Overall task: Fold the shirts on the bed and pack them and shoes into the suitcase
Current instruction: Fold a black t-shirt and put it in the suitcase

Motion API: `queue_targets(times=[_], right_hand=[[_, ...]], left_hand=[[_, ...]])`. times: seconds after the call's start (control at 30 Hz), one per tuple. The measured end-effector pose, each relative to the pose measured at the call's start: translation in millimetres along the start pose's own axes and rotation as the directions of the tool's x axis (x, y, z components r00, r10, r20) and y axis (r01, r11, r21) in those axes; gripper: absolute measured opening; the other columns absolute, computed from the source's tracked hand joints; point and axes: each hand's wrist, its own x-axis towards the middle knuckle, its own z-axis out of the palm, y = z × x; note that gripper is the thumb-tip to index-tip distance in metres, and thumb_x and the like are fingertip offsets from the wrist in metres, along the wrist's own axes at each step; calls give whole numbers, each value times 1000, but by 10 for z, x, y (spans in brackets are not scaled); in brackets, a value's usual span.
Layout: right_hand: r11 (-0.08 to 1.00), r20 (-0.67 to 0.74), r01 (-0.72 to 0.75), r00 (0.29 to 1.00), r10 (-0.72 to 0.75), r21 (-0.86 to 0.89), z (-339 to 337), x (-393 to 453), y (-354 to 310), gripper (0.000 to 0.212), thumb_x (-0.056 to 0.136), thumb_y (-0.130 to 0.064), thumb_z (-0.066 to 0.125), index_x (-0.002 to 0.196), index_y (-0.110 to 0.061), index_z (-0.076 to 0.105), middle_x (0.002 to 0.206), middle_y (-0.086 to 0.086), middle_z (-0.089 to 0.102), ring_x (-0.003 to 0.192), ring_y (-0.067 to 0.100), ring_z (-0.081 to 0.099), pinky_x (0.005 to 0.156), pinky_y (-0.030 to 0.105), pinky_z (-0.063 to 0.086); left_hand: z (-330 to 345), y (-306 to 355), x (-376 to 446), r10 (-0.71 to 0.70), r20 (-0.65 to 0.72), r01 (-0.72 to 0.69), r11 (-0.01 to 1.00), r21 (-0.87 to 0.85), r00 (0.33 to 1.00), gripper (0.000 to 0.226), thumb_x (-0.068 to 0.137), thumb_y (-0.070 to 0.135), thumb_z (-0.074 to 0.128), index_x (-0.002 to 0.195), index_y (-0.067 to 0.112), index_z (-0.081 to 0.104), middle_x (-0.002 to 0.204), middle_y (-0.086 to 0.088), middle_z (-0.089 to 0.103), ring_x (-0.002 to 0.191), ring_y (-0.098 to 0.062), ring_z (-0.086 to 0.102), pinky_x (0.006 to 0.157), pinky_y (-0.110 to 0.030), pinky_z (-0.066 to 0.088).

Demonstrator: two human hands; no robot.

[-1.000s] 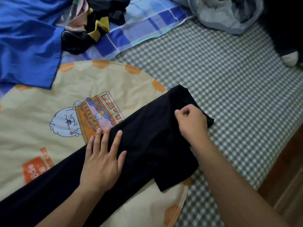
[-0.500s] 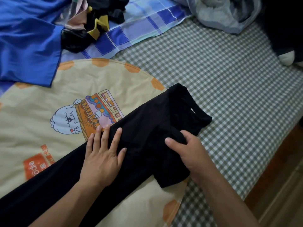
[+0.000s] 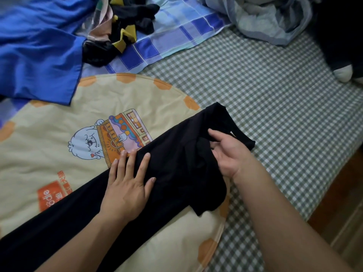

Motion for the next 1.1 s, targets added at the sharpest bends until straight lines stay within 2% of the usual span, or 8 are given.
queue_targets(times=[0.17, 0.4, 0.53, 0.63, 0.77, 0.9, 1.0, 1.1], right_hand=[[976, -69, -22, 998, 7, -216, 155, 26, -132, 47, 95, -41, 66, 118, 0, 70, 110, 17, 74, 94, 32, 75, 84, 43, 61], [965, -15, 257, 966, -257, 48, 30, 22, -249, 30, 88, -9, 73, 118, -5, 70, 115, 14, 74, 106, 29, 72, 98, 45, 54], [802, -178, 396, 839, -514, -448, -244, 111, -482, 21, 88, -4, 72, 79, -16, 56, 90, 4, 68, 82, 19, 66, 72, 35, 58], [608, -169, 304, 784, -597, -733, -318, 200, -595, 16, 91, -6, 70, 98, -17, 61, 108, 3, 66, 97, 20, 67, 77, 32, 57], [465, -126, 440, 608, -783, -768, -297, 413, -563, 20, 92, -8, 69, 100, -25, 61, 106, -2, 67, 95, 12, 67, 85, 28, 57], [587, -175, 371, 720, -671, -720, -399, 555, -460, 21, 92, -16, 71, 111, -20, 63, 108, 1, 71, 96, 14, 70, 87, 31, 58], [602, -173, 334, 758, -629, -725, -346, 525, -608, 26, 87, -36, 76, 107, -21, 67, 103, -3, 73, 94, 15, 71, 81, 33, 59], [506, -104, 310, 765, -635, -805, -182, 529, -820, 37, 83, -52, 76, 104, -22, 68, 102, -5, 72, 90, 13, 70, 73, 31, 57]], left_hand=[[28, 5, 3, -9, -12, 9, 1000, 7, 1000, 69, 102, 58, 20, 162, 24, 16, 167, -16, 20, 157, -33, 6, 125, -52, 10], [47, -15, -2, -6, -24, 6, 1000, 17, 1000, 69, 102, 58, 19, 162, 24, 17, 166, -16, 21, 156, -33, 8, 125, -51, 10], [40, -6, 12, -3, -19, 3, 1000, 6, 1000, 69, 102, 58, 19, 162, 23, 19, 165, -17, 23, 156, -35, 10, 125, -52, 11], [32, -3, 14, -6, -6, 6, 1000, 11, 1000, 69, 102, 58, 18, 161, 22, 19, 165, -18, 23, 156, -36, 10, 125, -52, 10], [-3, 3, 12, -1, 32, 0, 1000, 25, 999, 71, 102, 60, 17, 162, 23, 17, 165, -18, 23, 155, -37, 11, 125, -50, 6], [-327, 197, -23, -41, -83, 36, 997, -62, 996, 66, 95, 43, 42, 156, 17, 37, 158, -22, 32, 149, -44, 24, 121, -57, 16], [-553, 608, -99, 185, -246, -232, 955, -182, 952, 57, 81, 17, 59, 138, 12, 60, 137, -17, 53, 127, -43, 49, 106, -51, 36], [-474, 942, -106, 345, -114, -359, 922, -143, 932, 48, 92, 34, 51, 137, 20, 60, 135, -9, 57, 124, -35, 51, 102, -44, 36]])
